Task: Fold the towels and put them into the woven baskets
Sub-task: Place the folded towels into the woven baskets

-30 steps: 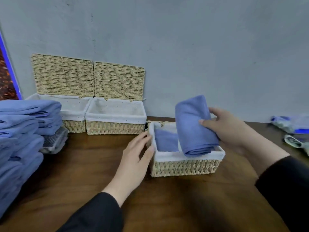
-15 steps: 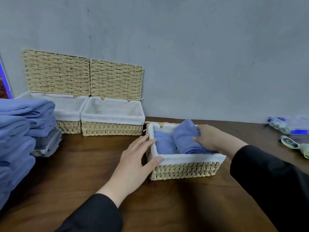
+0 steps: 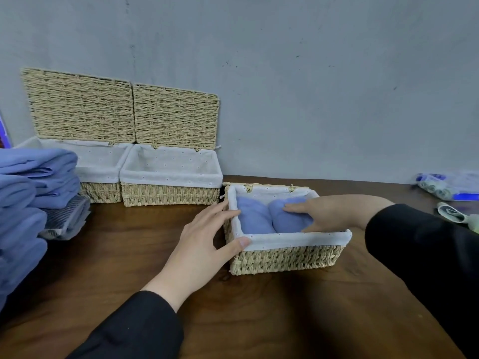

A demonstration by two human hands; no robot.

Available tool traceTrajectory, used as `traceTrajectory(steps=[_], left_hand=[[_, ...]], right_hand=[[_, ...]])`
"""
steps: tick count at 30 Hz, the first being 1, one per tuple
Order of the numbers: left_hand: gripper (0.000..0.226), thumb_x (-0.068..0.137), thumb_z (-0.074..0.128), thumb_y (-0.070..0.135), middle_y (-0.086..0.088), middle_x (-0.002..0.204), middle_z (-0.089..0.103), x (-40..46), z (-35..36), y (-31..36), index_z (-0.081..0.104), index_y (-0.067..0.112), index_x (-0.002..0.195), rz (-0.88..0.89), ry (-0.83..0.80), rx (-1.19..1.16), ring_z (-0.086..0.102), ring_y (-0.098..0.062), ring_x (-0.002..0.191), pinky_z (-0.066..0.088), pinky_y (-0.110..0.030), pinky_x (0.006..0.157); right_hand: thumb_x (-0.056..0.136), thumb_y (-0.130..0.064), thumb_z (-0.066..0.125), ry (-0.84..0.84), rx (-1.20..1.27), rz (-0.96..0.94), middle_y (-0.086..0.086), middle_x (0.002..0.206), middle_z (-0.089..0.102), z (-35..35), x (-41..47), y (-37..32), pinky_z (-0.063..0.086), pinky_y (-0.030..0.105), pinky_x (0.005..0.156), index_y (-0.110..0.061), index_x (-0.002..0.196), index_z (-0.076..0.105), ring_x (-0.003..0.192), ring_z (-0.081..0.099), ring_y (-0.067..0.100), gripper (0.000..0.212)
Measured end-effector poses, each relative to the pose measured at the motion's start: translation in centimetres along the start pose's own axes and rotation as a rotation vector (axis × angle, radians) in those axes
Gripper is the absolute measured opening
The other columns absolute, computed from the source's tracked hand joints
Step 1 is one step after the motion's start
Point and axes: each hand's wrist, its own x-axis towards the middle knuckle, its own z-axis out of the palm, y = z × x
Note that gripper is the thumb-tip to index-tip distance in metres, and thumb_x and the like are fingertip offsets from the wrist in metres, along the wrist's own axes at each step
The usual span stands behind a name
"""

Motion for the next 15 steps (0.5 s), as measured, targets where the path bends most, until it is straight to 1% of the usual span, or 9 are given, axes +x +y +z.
traceTrajectory(steps=[2, 6, 7, 9, 11, 12, 13, 14, 15], left_hand=[[0.060, 0.075, 0.044, 0.085, 0.035, 0.157, 0.022, 0.1, 0.0, 0.0, 0.041, 0.064, 0.131, -0.002, -0.005, -0.019, 0.009, 0.014, 0.145, 0.016, -0.037, 0.124], [0.056, 0.074, 0.048, 0.084, 0.037, 0.156, 0.023, 0.5, 0.0, -0.3, 0.041, 0.067, 0.127, -0.024, -0.024, -0.043, 0.011, 0.015, 0.145, 0.018, -0.040, 0.124], [0.058, 0.075, 0.049, 0.082, 0.036, 0.156, 0.023, 0.5, 0.0, -0.2, 0.042, 0.065, 0.130, -0.029, -0.026, -0.038, 0.012, 0.013, 0.146, 0.018, -0.040, 0.125], [0.061, 0.080, 0.053, 0.077, 0.034, 0.157, 0.023, 0.5, -0.1, 0.0, 0.043, 0.058, 0.137, -0.032, -0.018, -0.017, 0.013, 0.010, 0.147, 0.017, -0.040, 0.125], [0.060, 0.089, 0.054, 0.068, 0.032, 0.157, 0.021, 0.2, -0.2, 0.4, 0.041, 0.051, 0.145, -0.026, -0.026, 0.020, 0.009, 0.008, 0.148, 0.013, -0.037, 0.125], [0.059, 0.094, 0.051, 0.064, 0.030, 0.158, 0.021, -0.1, -0.4, 0.6, 0.039, 0.047, 0.148, -0.016, -0.024, 0.042, 0.007, 0.009, 0.147, 0.010, -0.035, 0.125], [0.056, 0.097, 0.048, 0.061, 0.027, 0.159, 0.022, -0.5, -0.5, 0.8, 0.040, 0.043, 0.149, -0.003, -0.006, 0.056, 0.007, 0.011, 0.144, 0.010, -0.032, 0.124], [0.051, 0.100, 0.046, 0.057, 0.024, 0.159, 0.027, -0.9, -0.8, 1.0, 0.044, 0.039, 0.148, 0.007, 0.032, 0.058, 0.010, 0.013, 0.141, 0.011, -0.029, 0.123], [0.045, 0.102, 0.044, 0.052, 0.022, 0.155, 0.035, -1.4, -1.1, 1.2, 0.051, 0.036, 0.144, 0.016, 0.079, 0.055, 0.018, 0.012, 0.138, 0.016, -0.027, 0.121]], right_hand=[[0.101, -0.050, 0.046, -0.032, -0.011, -0.006, -0.002, 0.144, 0.046, 0.2, 0.2, -0.1, 0.039, 0.032, 0.086, -0.055, 0.155, 0.013, 0.100, 0.045, 0.020, 0.064], [0.104, -0.037, 0.041, -0.070, -0.003, -0.023, -0.006, 0.130, 0.048, 0.2, 1.0, -0.9, 0.037, 0.029, 0.079, -0.053, 0.154, 0.020, 0.091, 0.047, 0.012, 0.057], [0.105, -0.038, 0.041, -0.067, 0.018, -0.028, -0.007, 0.132, 0.047, 0.2, 1.2, -0.9, 0.036, 0.028, 0.084, -0.052, 0.154, 0.023, 0.098, 0.048, 0.012, 0.054], [0.103, -0.049, 0.042, -0.069, 0.065, -0.036, -0.012, 0.148, 0.042, 0.3, 1.6, -0.4, 0.034, 0.032, 0.101, -0.055, 0.152, 0.025, 0.122, 0.045, 0.016, 0.052], [0.094, -0.064, 0.046, -0.060, 0.096, -0.025, -0.017, 0.153, 0.040, 0.6, 1.6, 0.0, 0.034, 0.035, 0.110, -0.059, 0.148, 0.029, 0.132, 0.044, 0.015, 0.057], [0.088, -0.072, 0.051, 0.000, 0.123, -0.021, -0.018, 0.148, 0.046, 0.6, 1.4, 0.0, 0.038, 0.035, 0.109, -0.056, 0.144, 0.040, 0.128, 0.049, 0.012, 0.058], [0.085, -0.078, 0.053, 0.126, 0.193, -0.030, -0.020, 0.137, 0.057, 0.7, 1.3, -0.1, 0.044, 0.034, 0.104, -0.050, 0.132, 0.056, 0.118, 0.056, 0.007, 0.055], [0.082, -0.080, 0.051, 0.312, 0.312, -0.038, -0.020, 0.119, 0.068, 0.6, 1.1, -0.5, 0.051, 0.036, 0.095, -0.044, 0.114, 0.067, 0.101, 0.062, 0.002, 0.050], [0.081, -0.082, 0.046, 0.515, 0.453, -0.032, -0.021, 0.097, 0.073, 0.4, 0.9, -1.2, 0.055, 0.040, 0.084, -0.044, 0.095, 0.070, 0.082, 0.063, -0.001, 0.047]])
